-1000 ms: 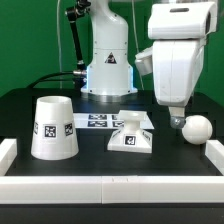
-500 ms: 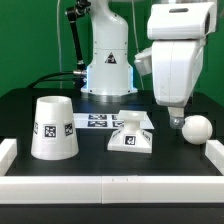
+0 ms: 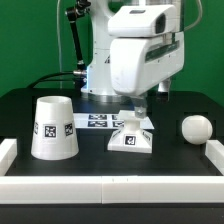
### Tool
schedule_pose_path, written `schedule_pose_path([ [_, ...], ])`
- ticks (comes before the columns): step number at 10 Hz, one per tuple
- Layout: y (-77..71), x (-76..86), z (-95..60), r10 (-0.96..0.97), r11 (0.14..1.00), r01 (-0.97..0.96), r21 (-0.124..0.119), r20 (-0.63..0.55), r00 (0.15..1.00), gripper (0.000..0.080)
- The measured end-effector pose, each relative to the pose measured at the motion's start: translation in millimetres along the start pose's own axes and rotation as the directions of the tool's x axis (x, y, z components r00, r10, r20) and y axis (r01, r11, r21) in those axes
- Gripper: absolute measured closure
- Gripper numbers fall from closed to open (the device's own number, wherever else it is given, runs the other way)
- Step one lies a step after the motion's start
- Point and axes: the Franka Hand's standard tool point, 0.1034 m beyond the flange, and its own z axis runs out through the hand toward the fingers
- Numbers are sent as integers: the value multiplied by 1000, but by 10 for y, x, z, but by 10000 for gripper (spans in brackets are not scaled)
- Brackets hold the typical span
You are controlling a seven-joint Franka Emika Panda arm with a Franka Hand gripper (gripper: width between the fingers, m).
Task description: Assemble lamp
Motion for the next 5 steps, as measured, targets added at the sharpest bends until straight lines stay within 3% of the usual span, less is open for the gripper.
schedule_pose_path([
  [3, -10, -1, 17, 203, 979, -203, 3, 2, 979, 99],
  [5, -143, -112, 54, 434, 901, -434, -1, 9, 901, 99],
])
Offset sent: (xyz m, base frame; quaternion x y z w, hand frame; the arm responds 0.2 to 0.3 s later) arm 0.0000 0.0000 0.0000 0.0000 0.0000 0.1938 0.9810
